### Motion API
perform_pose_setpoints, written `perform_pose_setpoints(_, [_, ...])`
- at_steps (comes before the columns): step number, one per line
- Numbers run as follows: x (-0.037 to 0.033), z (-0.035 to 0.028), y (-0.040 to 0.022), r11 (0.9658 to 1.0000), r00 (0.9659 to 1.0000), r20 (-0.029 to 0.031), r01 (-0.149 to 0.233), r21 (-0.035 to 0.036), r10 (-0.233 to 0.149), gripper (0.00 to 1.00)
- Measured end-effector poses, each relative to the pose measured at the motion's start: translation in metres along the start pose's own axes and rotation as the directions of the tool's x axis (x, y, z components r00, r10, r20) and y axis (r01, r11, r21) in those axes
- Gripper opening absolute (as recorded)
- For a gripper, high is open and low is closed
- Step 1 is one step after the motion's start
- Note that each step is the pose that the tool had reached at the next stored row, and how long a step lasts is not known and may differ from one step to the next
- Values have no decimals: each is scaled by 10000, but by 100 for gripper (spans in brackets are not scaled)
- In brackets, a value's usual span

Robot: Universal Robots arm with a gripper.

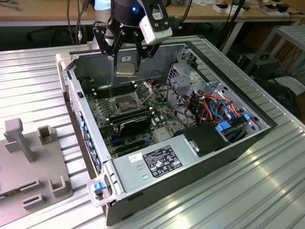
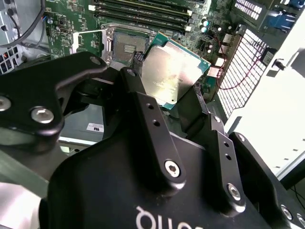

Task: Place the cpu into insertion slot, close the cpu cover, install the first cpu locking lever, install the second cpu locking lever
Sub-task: 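Place the cpu into insertion slot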

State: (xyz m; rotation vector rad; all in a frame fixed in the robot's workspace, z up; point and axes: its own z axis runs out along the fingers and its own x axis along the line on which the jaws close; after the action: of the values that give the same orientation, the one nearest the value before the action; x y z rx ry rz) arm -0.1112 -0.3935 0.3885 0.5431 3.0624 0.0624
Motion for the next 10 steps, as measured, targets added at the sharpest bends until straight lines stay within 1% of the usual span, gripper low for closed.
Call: perform_pose_setpoints(10, [0, 0, 0, 10000, 10000, 1, -18, 0, 18, 54])
